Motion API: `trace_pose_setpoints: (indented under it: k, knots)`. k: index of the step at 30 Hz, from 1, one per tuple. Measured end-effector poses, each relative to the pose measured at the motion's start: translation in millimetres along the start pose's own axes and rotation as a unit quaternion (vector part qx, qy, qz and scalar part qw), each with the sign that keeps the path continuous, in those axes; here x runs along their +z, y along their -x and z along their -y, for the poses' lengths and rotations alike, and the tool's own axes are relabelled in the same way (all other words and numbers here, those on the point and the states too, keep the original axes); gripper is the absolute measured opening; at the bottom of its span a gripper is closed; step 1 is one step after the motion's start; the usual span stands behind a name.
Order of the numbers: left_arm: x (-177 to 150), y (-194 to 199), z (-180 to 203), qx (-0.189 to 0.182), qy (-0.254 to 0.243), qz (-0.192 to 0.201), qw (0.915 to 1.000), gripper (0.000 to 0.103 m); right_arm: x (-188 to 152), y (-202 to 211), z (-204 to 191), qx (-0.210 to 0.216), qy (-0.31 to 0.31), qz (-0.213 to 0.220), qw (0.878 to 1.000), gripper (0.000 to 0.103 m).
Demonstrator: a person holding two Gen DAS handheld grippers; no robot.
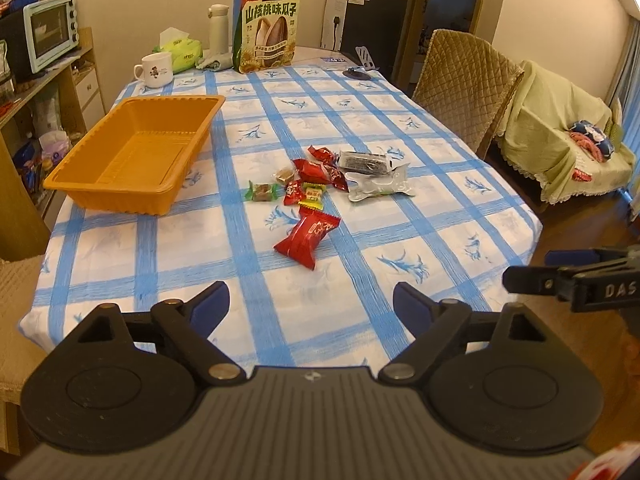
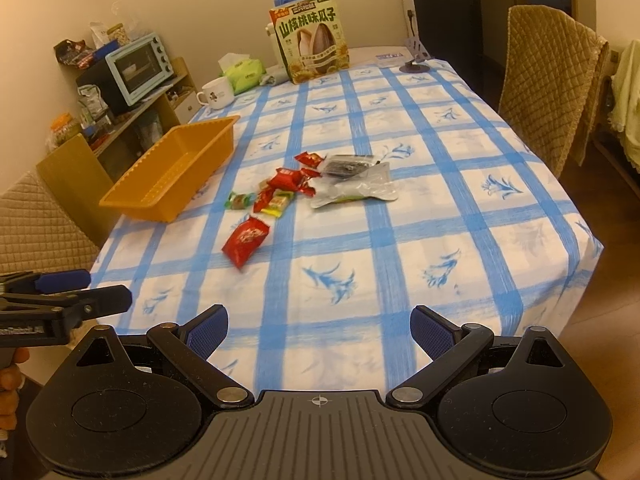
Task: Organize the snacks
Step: 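Reach the left tool to the red candy packet and close on it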
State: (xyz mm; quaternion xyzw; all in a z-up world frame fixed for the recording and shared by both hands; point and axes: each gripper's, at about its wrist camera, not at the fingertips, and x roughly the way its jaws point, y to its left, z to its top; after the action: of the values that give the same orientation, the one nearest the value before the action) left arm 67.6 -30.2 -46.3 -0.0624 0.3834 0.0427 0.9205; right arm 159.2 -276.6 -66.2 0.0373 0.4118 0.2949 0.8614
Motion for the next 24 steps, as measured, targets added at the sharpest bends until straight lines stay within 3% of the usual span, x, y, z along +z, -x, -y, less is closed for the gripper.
trace_pose_setpoints:
  k: [14,24]
  knots:
    - [13,-64,38,0.04,-0.002,0.01,0.9992,0.061,37,-26,74,0.04,0.055,0.021,0.997,0.097]
    - [22,-99,34,0.059,-0.022,-0.009,0.998,0.052,54,-47,85,0.053,0.071,0.021,0.996,0.097]
